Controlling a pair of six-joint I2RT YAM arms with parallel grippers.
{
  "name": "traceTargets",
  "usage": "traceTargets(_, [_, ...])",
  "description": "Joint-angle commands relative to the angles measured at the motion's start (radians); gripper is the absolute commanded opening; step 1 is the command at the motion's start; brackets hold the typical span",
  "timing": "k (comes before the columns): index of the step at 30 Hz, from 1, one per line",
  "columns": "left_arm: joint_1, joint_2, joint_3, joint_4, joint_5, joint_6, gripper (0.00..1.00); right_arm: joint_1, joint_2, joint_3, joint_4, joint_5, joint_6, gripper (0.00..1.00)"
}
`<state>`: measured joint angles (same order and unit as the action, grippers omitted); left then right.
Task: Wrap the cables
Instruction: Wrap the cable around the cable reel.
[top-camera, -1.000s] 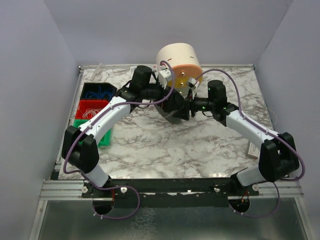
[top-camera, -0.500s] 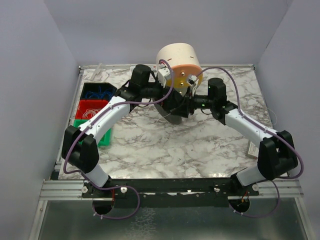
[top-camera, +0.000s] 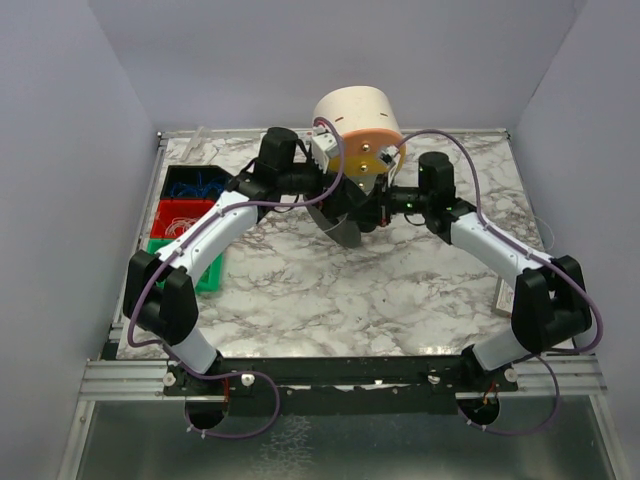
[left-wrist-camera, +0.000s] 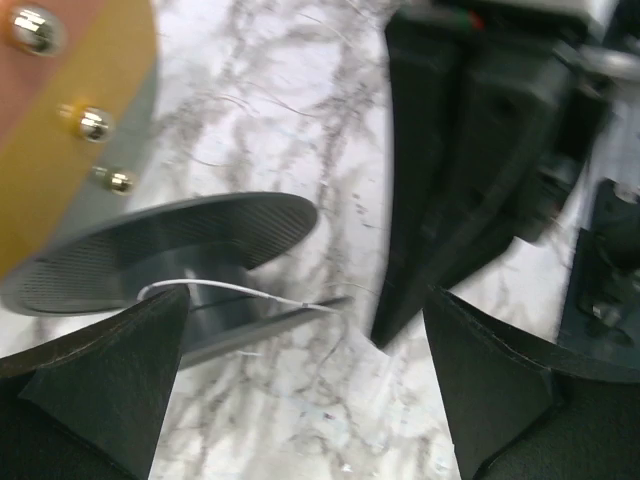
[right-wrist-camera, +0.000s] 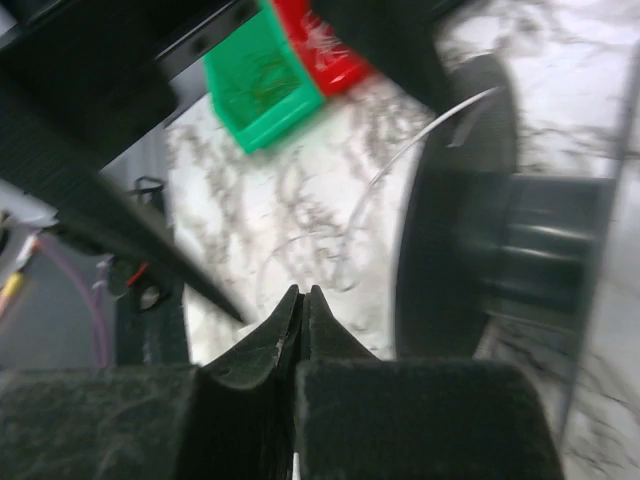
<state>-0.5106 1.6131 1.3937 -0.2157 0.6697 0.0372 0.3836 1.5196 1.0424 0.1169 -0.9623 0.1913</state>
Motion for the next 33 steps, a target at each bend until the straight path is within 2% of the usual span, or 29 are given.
traceTargets(1, [-0.045, -0.018, -0.021, -0.088, 0.139, 0.018, 0.99, -0.043, -0.033, 0.030, 0.038, 0.080, -0.005, 0.01])
traceTargets(6, [-0.045, 0.001, -0.002, -0.092, 0.163, 0.002, 0.99, -0.050, -0.034, 0.043, 0.026, 0.082, -0.014, 0.02])
traceTargets(9, [-0.045, -0.001, 0.002, -0.093, 0.175, -0.002, 0.99, -0.051, -0.030, 0.053, 0.021, 0.078, -0.047, 0.32])
traceTargets(10, [-0.045, -0.001, 0.002, -0.093, 0.174, -0.002, 0.99, -0.050, -0.028, 0.055, 0.022, 0.070, -0.062, 0.37])
traceTargets(17, [-0.045, -0.003, 0.005, -0.092, 0.173, -0.003, 0.99, -0.051, 0.018, 0.068, -0.005, 0.021, -0.083, 0.41])
traceTargets(25, [-0.045, -0.017, 0.051, -0.125, 0.156, 0.016, 0.99, -0.057, -0.033, 0.033, -0.016, 0.179, -0.143, 0.45])
traceTargets(27, [-0.041, -0.028, 0.085, -0.145, 0.106, 0.021, 0.99, -0.061, -0.041, 0.026, -0.017, 0.217, -0.162, 0.45])
traceTargets(33, [0.012, -0.072, 0.143, -0.175, -0.238, 0.015, 0.99, -0.064, -0.049, -0.007, 0.037, 0.322, -0.227, 0.54])
